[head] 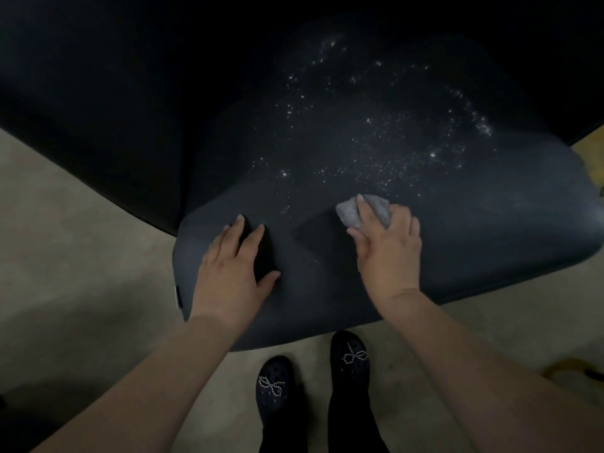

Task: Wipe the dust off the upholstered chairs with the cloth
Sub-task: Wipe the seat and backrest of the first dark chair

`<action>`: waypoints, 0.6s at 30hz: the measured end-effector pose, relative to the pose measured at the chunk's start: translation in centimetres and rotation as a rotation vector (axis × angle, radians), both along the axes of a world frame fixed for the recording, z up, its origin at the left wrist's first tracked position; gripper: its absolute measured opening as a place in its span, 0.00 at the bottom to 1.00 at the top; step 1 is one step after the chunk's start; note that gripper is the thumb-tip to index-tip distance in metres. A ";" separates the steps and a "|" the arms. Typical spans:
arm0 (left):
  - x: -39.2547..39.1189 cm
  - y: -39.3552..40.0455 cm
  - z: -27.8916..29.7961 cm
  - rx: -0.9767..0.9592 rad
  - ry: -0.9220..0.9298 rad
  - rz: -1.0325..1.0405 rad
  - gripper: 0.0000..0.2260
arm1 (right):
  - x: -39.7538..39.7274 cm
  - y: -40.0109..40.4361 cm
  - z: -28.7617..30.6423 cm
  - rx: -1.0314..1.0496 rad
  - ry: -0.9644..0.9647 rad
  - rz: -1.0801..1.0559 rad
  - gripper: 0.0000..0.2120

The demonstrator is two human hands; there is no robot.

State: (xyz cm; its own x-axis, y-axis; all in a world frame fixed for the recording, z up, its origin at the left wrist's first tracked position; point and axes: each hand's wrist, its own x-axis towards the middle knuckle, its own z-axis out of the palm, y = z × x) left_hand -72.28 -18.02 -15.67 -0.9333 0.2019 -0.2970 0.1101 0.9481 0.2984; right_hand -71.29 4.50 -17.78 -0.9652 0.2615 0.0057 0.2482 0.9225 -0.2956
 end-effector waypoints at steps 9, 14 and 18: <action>0.5 0.1 -0.1 -0.016 -0.011 0.045 0.36 | 1.0 -2.8 0.0 0.013 0.006 0.333 0.26; 0.6 0.4 -0.2 -0.031 -0.006 0.063 0.36 | 0.5 4.1 -0.2 -0.036 0.019 -0.157 0.23; 0.5 1.0 -0.2 -0.024 -0.017 0.089 0.37 | 0.7 -0.6 0.2 -0.117 0.040 0.064 0.24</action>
State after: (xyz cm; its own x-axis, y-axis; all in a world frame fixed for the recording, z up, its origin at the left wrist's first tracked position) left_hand -71.74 -16.99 -15.82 -0.9419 0.1112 -0.3168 0.0206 0.9609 0.2761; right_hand -70.58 3.85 -17.56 -0.9795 0.2006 0.0180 0.1757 0.8947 -0.4106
